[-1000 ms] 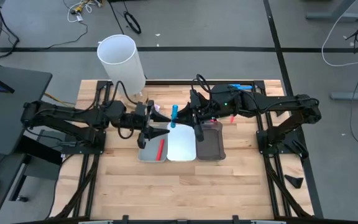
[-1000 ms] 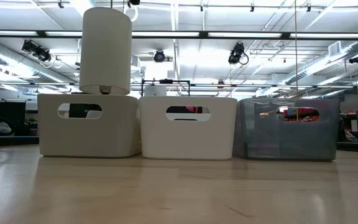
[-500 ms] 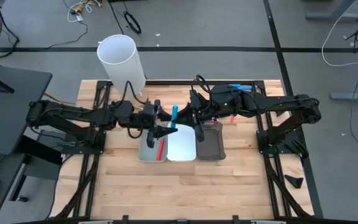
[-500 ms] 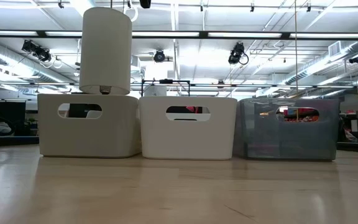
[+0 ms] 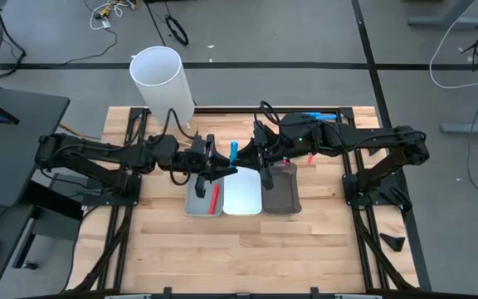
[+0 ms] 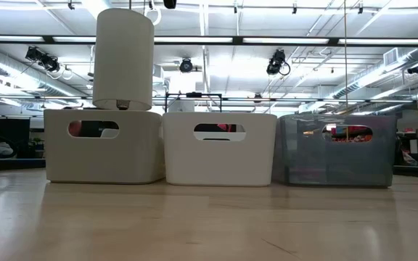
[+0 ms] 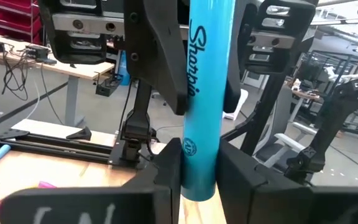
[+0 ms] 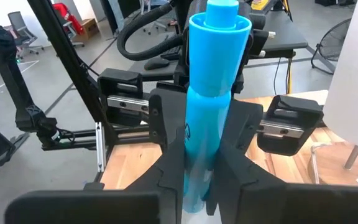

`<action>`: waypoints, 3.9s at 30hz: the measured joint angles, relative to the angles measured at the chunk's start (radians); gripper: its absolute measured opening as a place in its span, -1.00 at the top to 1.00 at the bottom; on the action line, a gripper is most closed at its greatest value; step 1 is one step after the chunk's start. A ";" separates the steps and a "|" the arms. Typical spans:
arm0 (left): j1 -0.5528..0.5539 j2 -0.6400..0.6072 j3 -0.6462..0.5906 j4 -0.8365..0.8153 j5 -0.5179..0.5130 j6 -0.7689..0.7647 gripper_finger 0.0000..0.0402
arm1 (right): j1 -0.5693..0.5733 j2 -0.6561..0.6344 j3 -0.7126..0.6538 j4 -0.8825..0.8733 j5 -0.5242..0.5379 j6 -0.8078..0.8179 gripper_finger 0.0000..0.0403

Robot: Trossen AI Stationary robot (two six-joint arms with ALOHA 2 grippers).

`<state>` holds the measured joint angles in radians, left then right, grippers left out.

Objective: Pick & Place Markers
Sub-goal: Put the top blue marker into the gray bin, then put the bottom blue marker into the gray bin

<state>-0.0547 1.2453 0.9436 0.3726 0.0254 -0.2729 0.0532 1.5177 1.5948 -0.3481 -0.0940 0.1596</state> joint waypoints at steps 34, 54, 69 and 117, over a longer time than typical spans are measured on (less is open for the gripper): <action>-0.004 -0.005 0.001 -0.381 -0.081 -0.853 0.62 | -0.066 -0.116 -0.001 -0.385 -0.027 -0.103 0.34; -0.006 -0.005 0.001 -0.861 0.032 -1.259 0.62 | -0.066 -0.132 -0.001 -0.404 -0.026 -0.207 0.35; -0.006 -0.005 0.001 -1.202 0.059 -1.375 0.62 | -0.066 -0.132 -0.001 -0.404 -0.026 -0.229 0.35; -0.024 0.327 0.000 -1.092 0.058 -1.447 0.23 | -0.066 -0.132 0.000 -0.457 -0.026 -0.251 0.35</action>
<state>-0.0792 1.5723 0.9440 -0.7199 0.0830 -1.7195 -0.0124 1.3861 1.5944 -0.8047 -0.1203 -0.0914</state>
